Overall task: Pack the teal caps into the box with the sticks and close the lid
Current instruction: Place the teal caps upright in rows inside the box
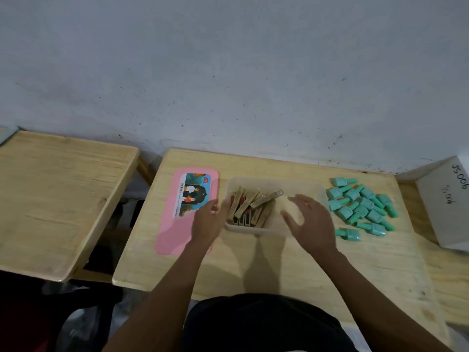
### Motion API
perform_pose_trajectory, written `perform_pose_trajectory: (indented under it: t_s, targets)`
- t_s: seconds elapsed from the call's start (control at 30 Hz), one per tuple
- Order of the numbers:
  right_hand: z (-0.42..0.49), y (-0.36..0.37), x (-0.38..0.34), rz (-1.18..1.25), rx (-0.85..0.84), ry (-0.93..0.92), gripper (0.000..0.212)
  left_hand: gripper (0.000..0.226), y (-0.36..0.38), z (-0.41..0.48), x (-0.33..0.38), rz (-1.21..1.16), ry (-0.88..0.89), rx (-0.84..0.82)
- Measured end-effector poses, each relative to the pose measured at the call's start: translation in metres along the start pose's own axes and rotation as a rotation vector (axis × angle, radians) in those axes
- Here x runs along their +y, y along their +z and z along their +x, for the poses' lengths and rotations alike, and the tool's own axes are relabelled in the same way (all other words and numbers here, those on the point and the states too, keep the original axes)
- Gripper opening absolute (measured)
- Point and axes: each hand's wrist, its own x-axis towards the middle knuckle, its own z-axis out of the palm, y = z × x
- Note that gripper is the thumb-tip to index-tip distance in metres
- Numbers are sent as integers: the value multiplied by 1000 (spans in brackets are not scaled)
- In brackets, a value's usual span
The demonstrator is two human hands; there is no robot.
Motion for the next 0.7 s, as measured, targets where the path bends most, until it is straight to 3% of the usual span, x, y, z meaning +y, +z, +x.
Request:
perform_pose_trajectory:
  t_s: [0.07,0.17,0.33,0.57,0.7]
  targets:
    - [-3,-6,14,36,104,259,48,29,5,-1,13,-12,81,-18]
    - [-5,-12,28,178,-95,553,58,32,8,-3,21,32,125,-3]
    - [-9,-15,39,281,-61,542,52,41,4,-1,25,92,160,15]
    - [-20,-15,38,294,-64,571,54,33,8,5,15,110,168,33]
    - [-22,-26,45,335,-46,594,42,24,11,0,20,96,131,49]
